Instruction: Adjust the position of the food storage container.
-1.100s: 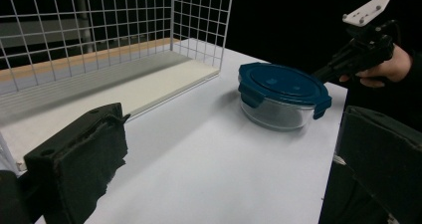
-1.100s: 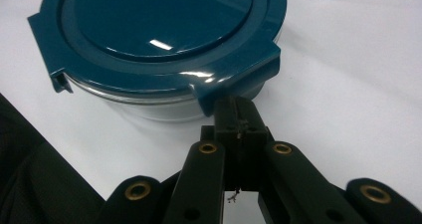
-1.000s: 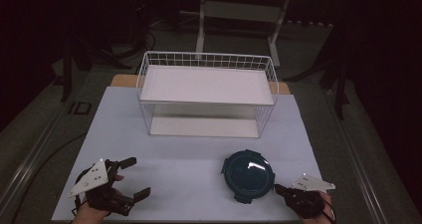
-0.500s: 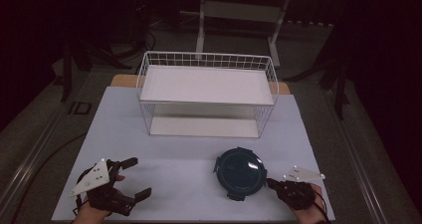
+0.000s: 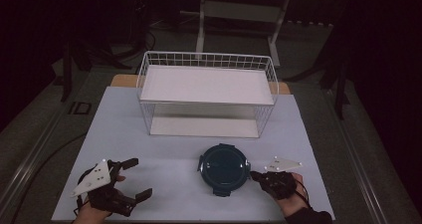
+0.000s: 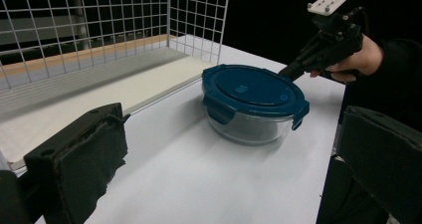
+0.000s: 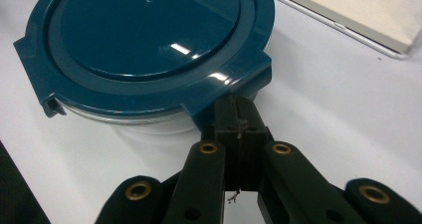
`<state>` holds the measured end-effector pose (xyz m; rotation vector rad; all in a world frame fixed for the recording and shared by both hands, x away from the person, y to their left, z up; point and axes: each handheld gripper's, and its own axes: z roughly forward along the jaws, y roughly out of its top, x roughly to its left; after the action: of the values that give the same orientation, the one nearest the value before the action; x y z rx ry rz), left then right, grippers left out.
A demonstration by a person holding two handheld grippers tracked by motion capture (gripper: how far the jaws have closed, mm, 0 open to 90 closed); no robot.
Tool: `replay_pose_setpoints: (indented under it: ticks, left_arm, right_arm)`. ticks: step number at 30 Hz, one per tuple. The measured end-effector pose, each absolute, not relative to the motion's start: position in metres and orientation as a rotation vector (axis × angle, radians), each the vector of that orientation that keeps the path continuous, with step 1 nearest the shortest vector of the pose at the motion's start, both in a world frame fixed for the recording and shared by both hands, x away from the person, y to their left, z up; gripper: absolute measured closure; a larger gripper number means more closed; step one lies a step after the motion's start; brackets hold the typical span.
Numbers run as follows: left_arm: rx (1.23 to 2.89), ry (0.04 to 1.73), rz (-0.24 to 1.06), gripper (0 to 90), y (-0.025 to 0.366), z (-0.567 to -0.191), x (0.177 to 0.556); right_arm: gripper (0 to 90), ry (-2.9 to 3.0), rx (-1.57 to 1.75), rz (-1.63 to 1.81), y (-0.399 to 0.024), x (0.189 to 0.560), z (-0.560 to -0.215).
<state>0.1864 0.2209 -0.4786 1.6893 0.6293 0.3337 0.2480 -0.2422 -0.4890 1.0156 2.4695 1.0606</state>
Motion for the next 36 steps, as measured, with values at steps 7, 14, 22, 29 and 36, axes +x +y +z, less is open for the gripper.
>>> replay_pose_setpoints:
  ticks: [7, 14, 22, 29, 36]
  left_arm:
    - [1.691, 0.628, 0.335, 0.0, 0.222, -0.479, 0.187]
    - [1.699, 0.625, 0.331, 0.0, 0.220, -0.479, 0.187]
    - [1.700, 0.629, 0.326, 0.0, 0.219, -0.480, 0.188]
    - [1.702, 0.628, 0.323, 0.0, 0.219, -0.481, 0.188]
    - [1.703, 0.630, 0.319, 0.0, 0.219, -0.481, 0.188]
  right_arm:
    - [90.0, 2.476, 1.004, 1.037, -0.241, 0.251, -0.492]
    - [90.0, 2.468, 1.035, 1.061, -0.240, 0.253, -0.492]
    - [90.0, 2.476, 1.023, 1.088, -0.231, 0.262, -0.491]
    - [90.0, 2.496, 0.995, 1.086, -0.216, 0.268, -0.490]
    - [90.0, 2.543, 0.921, 1.094, -0.186, 0.271, -0.490]
